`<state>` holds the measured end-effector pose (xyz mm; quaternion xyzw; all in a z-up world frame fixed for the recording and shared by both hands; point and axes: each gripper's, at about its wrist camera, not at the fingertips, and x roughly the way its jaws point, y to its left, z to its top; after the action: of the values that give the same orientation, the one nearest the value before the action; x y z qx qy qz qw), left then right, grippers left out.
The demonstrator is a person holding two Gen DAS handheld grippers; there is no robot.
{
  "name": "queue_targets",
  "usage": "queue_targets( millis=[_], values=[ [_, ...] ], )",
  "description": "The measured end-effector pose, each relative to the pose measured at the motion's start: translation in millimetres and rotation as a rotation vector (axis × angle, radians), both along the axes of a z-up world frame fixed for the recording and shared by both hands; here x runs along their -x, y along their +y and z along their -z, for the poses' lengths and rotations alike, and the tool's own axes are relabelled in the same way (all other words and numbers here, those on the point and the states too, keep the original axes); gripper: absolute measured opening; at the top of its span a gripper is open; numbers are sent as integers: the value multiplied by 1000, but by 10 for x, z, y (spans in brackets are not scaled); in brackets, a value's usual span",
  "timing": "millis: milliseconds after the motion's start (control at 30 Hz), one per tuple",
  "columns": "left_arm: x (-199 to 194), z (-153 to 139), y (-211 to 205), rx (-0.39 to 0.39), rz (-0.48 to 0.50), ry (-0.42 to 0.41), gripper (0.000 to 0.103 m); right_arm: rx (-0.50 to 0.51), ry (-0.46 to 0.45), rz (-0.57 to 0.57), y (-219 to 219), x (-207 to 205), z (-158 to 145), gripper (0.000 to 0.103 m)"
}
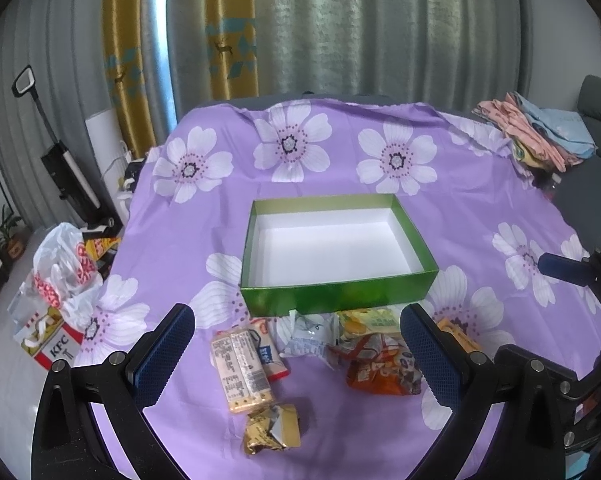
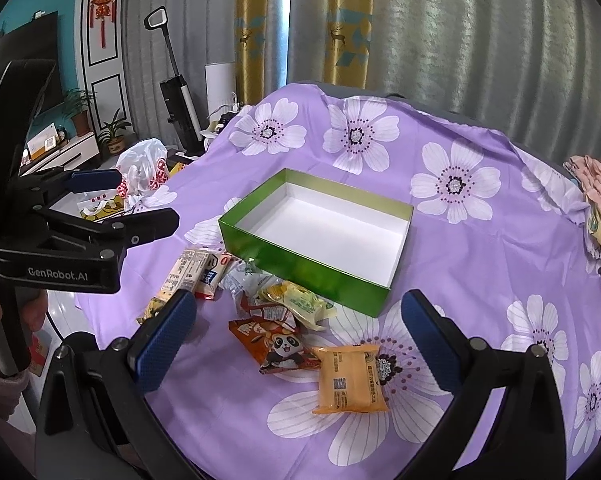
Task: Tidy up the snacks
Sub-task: 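Move both tools toward the snack pile in front of the green box, then grasp the yellow-gold wrapped snack with the right gripper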
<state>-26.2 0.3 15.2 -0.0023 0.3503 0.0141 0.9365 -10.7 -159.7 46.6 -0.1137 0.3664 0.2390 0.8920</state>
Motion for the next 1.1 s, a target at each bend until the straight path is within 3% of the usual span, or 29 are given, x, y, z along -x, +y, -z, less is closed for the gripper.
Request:
queue_targets(
  millis=[367, 600, 833, 967, 1100],
  values=[
    [-87, 176, -77, 19, 20, 57, 102, -16, 47, 37, -156, -51, 155, 103],
    [-174, 493, -98, 162, 77, 161, 102, -25, 102, 92, -347, -91, 424, 103],
    [-182, 833, -151, 290, 166, 254, 102, -28, 219, 174, -691, -101, 871, 103],
    [-135, 885, 169, 327, 120, 235, 102, -81, 260, 120, -652, -11, 1031, 103],
    [-111, 1069, 514, 302, 30, 276, 102, -146, 290, 19, -375, 64, 1148, 103]
  ],
)
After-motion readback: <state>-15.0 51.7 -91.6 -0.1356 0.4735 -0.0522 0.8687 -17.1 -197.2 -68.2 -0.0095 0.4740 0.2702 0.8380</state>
